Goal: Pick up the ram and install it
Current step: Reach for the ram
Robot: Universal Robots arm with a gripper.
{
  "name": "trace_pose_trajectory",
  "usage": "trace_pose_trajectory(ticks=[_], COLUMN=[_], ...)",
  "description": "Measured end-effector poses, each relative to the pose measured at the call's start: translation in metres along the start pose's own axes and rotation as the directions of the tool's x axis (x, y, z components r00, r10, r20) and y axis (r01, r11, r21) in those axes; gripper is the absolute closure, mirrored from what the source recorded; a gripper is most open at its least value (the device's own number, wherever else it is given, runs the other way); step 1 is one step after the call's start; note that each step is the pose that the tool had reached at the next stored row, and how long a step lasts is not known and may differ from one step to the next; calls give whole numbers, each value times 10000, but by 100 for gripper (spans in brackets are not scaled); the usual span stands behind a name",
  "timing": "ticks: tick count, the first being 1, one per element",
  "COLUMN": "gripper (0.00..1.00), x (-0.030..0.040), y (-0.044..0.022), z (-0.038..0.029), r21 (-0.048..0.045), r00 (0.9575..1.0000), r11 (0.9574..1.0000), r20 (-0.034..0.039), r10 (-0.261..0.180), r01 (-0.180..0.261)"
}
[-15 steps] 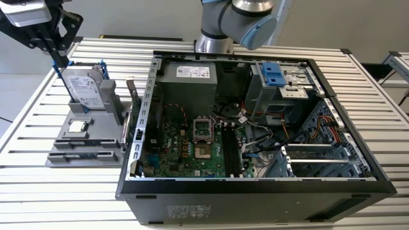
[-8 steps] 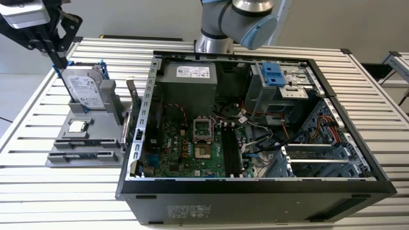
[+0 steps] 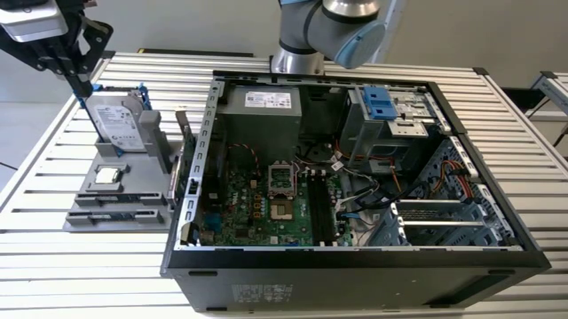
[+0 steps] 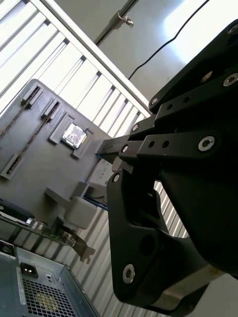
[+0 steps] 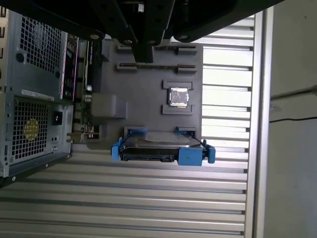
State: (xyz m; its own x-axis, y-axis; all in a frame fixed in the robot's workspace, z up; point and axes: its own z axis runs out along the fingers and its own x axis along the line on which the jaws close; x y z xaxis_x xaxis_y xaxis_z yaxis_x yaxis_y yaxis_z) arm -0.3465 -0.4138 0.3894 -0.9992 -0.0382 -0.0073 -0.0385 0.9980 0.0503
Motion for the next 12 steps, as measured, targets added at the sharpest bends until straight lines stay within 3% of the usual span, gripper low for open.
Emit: trace_pose_trajectory(ticks=[12], gripper=[100], x=[3], y=[-70], z=[-2], r21=[-2], r00=[10000], r11=[10000], r20=[-48], r10=[3], r01=[-3])
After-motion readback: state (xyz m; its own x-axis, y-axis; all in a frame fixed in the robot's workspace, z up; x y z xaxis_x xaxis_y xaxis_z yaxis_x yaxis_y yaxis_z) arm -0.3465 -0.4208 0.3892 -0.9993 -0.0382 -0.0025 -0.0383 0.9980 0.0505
